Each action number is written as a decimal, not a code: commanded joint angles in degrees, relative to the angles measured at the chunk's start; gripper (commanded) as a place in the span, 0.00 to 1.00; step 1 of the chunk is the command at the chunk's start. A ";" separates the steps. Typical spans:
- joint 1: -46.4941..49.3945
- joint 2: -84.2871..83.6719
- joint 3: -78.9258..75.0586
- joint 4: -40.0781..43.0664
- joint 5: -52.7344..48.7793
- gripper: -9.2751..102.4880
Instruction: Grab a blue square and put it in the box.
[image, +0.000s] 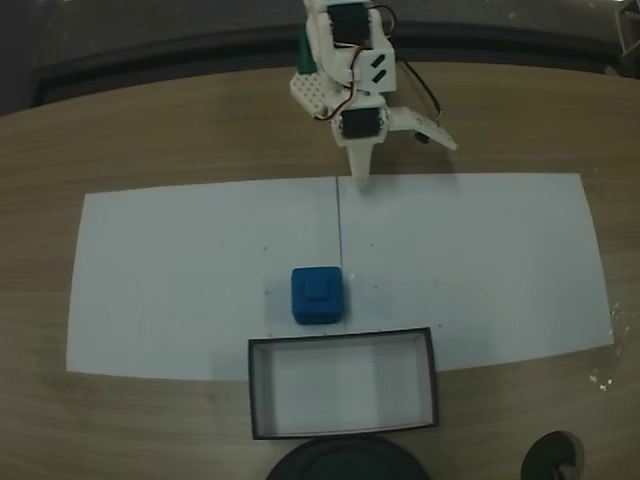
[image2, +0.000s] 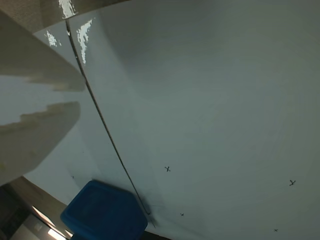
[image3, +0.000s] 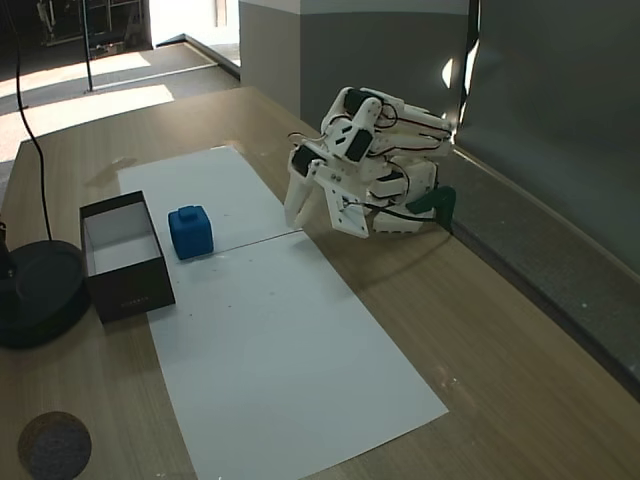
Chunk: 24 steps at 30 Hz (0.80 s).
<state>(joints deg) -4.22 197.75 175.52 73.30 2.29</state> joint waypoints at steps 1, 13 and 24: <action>-0.53 1.49 -3.60 0.79 0.26 0.08; -0.70 1.49 -3.60 0.79 0.26 0.08; -0.97 1.49 -3.52 0.44 0.62 0.08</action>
<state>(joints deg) -4.75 197.75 175.52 73.30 2.29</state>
